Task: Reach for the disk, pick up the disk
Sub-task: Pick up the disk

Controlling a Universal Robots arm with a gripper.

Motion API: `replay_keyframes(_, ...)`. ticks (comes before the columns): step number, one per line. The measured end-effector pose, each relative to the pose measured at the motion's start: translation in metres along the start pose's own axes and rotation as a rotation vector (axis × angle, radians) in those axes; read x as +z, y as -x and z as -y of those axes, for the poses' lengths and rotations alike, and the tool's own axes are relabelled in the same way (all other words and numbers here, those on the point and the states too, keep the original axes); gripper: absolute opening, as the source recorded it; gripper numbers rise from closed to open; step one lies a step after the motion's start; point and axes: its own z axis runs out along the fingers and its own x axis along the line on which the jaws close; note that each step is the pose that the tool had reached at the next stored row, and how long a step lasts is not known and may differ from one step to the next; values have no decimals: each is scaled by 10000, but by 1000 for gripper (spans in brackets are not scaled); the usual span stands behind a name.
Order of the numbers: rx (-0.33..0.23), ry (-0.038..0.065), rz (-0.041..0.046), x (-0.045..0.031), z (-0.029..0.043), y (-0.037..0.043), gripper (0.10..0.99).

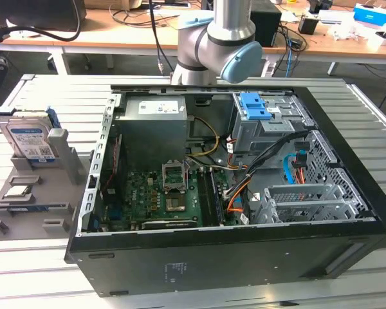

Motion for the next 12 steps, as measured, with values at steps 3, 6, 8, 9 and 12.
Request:
replay_keyframes(3, -161, 0, -6, 0, 0, 0, 106)
replay_keyframes(6, -407, 0, -15, 0, 0, 0, 106)
replay_keyframes(8, -532, 0, -21, 0, 0, 0, 106)
replay_keyframes(9, -582, 0, -22, 0, 0, 0, 106)
replay_keyframes(12, -769, 0, -29, 0, 0, 0, 106)
